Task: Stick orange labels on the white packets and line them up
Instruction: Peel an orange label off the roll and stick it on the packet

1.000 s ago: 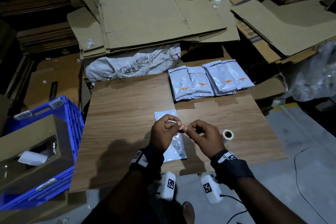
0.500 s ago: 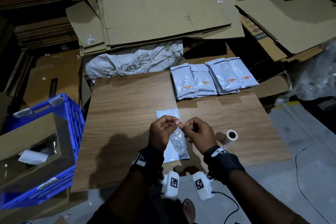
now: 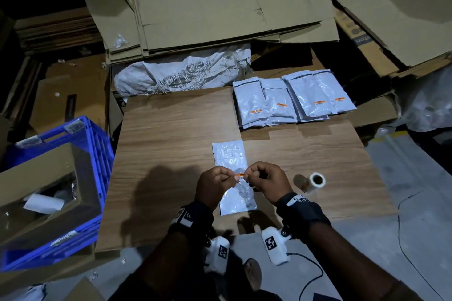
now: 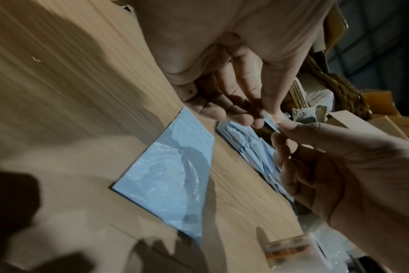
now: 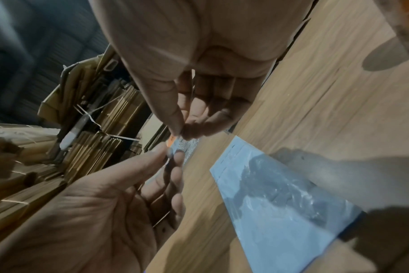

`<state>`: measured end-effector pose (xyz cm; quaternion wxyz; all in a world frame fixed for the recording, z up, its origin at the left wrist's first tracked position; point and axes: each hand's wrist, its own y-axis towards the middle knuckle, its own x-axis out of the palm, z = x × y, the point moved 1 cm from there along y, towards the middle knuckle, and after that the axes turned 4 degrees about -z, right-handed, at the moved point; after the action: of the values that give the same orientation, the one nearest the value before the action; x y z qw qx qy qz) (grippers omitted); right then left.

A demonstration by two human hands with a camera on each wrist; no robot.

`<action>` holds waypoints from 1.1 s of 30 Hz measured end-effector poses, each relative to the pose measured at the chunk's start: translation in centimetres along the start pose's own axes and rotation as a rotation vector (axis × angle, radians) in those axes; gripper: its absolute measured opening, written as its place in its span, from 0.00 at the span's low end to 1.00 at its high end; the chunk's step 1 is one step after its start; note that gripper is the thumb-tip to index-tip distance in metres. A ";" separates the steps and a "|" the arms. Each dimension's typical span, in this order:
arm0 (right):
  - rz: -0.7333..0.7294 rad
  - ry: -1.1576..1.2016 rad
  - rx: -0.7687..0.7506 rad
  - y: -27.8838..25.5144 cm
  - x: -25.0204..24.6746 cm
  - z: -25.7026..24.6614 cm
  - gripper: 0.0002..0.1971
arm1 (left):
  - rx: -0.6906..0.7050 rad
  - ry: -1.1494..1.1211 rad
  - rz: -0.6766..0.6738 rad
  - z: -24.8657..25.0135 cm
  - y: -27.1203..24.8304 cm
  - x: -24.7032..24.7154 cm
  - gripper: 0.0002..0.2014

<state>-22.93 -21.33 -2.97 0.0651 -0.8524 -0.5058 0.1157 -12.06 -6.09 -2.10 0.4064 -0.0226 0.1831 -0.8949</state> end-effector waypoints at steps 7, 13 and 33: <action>-0.024 -0.126 0.122 0.2 0.6 3.2 0.08 | -0.030 0.223 -0.093 -3.4 0.8 -0.6 0.10; -0.008 -0.257 0.219 0.2 1.5 5.4 0.07 | -0.087 0.299 -0.102 -6.5 1.4 0.0 0.06; 0.028 -0.437 0.346 0.9 3.8 7.8 0.11 | -0.157 0.490 -0.049 -10.1 2.6 0.3 0.06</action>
<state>-22.48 -18.51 -11.22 0.0976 -0.7902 -0.4688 0.3824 -12.35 -4.75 -12.44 0.3252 0.1592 0.3443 -0.8662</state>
